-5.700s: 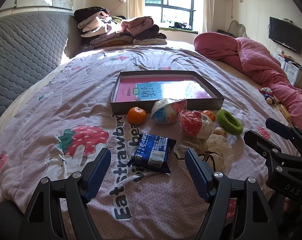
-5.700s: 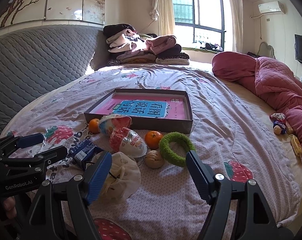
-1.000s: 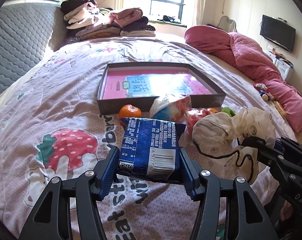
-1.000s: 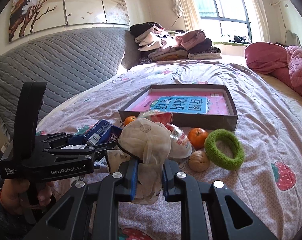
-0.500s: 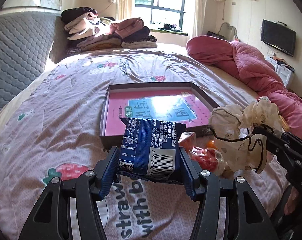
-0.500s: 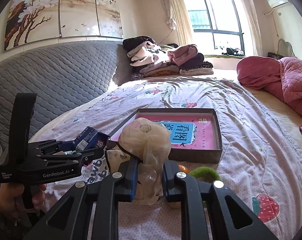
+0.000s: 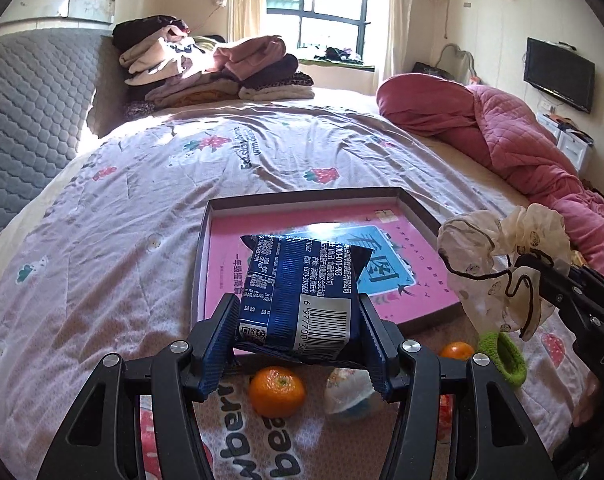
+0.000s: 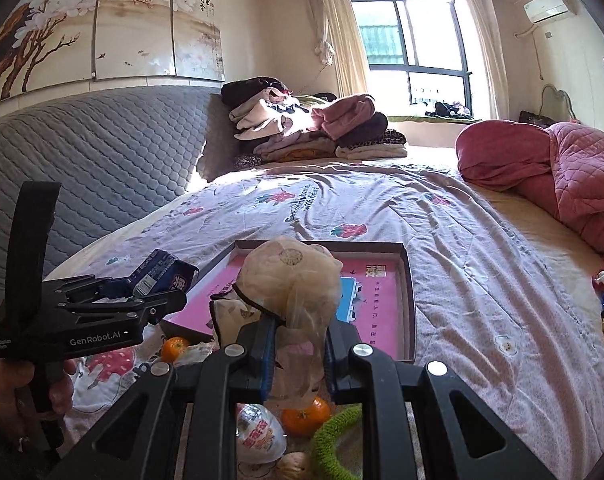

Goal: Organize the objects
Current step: 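Lift and carry blue packet with left gripper while right carries bag to tray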

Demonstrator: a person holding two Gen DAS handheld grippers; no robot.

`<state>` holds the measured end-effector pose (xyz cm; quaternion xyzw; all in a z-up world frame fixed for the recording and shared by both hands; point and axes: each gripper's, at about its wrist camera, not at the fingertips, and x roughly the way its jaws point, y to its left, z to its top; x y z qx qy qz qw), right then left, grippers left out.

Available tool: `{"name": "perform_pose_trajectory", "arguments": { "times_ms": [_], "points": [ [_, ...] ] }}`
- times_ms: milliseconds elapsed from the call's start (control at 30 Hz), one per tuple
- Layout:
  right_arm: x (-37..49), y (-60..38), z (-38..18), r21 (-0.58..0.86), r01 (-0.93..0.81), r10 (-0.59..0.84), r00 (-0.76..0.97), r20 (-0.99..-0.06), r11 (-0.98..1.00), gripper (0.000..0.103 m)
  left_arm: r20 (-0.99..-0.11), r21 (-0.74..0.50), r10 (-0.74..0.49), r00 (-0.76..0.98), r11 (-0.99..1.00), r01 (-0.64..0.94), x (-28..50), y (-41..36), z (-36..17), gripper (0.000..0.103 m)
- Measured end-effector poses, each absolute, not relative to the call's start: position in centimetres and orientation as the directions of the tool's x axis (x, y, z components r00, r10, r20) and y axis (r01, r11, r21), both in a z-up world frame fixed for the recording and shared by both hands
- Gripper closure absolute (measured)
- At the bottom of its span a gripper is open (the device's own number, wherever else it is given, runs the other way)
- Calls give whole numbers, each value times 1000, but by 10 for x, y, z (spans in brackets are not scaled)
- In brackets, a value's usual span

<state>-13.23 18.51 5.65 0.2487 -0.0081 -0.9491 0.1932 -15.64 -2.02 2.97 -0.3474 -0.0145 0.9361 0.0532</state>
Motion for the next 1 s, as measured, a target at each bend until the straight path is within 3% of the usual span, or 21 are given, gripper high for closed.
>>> {"name": "perform_pose_trajectory", "arguments": {
  "times_ms": [433, 1000],
  "points": [
    [-186, 192, 42, 66, 329, -312, -788, -531, -942, 83, -692, -95, 99, -715, -994, -45, -210, -40, 5, 44],
    [-241, 185, -11, 86, 338, -297, -645, -704, -937, 83, -748, -98, 86, -658, -995, -18, -237, -44, -34, 44]
  ]
}}
